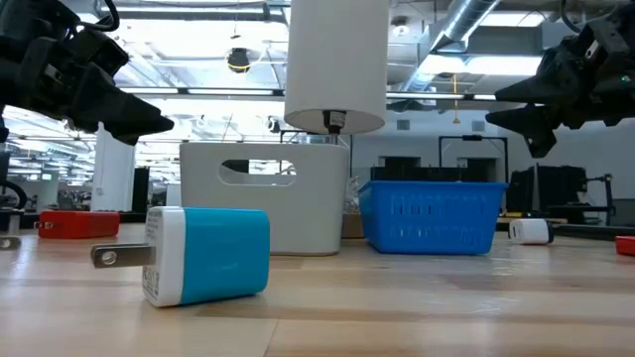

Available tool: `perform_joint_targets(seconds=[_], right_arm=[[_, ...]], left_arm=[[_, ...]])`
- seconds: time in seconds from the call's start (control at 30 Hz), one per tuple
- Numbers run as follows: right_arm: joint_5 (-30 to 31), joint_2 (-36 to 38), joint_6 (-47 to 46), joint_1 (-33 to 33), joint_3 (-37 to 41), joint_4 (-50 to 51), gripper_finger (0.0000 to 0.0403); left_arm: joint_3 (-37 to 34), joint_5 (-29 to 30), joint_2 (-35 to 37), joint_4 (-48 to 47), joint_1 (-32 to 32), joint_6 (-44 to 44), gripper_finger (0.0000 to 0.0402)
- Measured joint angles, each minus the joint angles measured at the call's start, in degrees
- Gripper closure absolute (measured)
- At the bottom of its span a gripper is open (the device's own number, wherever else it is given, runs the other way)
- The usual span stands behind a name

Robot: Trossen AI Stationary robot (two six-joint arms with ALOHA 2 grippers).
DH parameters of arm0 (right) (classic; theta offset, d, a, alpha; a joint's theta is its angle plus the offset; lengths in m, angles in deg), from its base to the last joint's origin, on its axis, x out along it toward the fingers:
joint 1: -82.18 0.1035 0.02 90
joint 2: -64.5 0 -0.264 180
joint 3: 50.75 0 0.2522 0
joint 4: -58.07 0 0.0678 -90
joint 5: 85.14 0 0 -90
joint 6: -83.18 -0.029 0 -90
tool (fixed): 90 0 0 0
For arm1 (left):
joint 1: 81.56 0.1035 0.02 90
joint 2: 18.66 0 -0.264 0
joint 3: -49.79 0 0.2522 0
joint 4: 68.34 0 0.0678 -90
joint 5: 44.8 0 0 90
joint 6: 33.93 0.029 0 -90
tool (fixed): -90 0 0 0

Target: Pick & Place Office items

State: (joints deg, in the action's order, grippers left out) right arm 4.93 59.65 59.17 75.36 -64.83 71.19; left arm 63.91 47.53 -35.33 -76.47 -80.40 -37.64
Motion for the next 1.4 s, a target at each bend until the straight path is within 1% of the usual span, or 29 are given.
perform_joint_targets(seconds=[0.57,0.67,0.7,0.77,0.87,0.9,0.97,1.0,1.07,1.2,1.3,1.4], right_arm=[[0.0,0.0,0.0,0.0,0.0,0.0,0.0221],[0.0,0.0,0.0,0.0,0.0,0.0,0.0221],[0.0,0.0,0.0,0.0,0.0,0.0,0.0221],[0.0,0.0,0.0,0.0,0.0,0.0,0.0221],[0.0,0.0,0.0,0.0,0.0,0.0,0.0221],[0.0,0.0,0.0,0.0,0.0,0.0,0.0221],[0.0,0.0,0.0,0.0,0.0,0.0,0.0221],[0.0,0.0,0.0,0.0,0.0,0.0,0.0221],[0.0,0.0,0.0,0.0,0.0,0.0,0.0221],[0.0,0.0,0.0,0.0,0.0,0.0,0.0221],[0.0,0.0,0.0,0.0,0.0,0.0,0.0221],[0.0,0.0,0.0,0.0,0.0,0.0,0.0221]], left_arm=[[0.0,0.0,0.0,0.1,0.0,0.0,0.0225],[0.0,0.0,0.0,3.0,0.0,0.1,0.0225],[0.0,0.0,0.0,4.3,0.0,-1.1,0.0225],[0.0,-0.2,0.0,7.0,-0.1,-6.4,0.0225],[0.0,0.8,0.0,13.8,-0.1,-13.9,0.0225],[0.0,2.1,0.1,15.4,-0.1,-17.6,0.0225],[0.0,5.0,0.0,16.1,-0.1,-27.9,0.0225],[0.0,5.4,-0.1,16.9,-0.1,-33.2,0.0225],[0.0,5.9,-0.5,19.3,-0.1,-39.0,0.0225],[0.0,5.7,-0.6,24.0,-0.1,-40.8,0.0225],[0.0,3.4,-0.6,27.0,-0.1,-41.9,0.0225],[0.0,3.6,-1.0,26.7,-0.1,-43.1,0.0225]])
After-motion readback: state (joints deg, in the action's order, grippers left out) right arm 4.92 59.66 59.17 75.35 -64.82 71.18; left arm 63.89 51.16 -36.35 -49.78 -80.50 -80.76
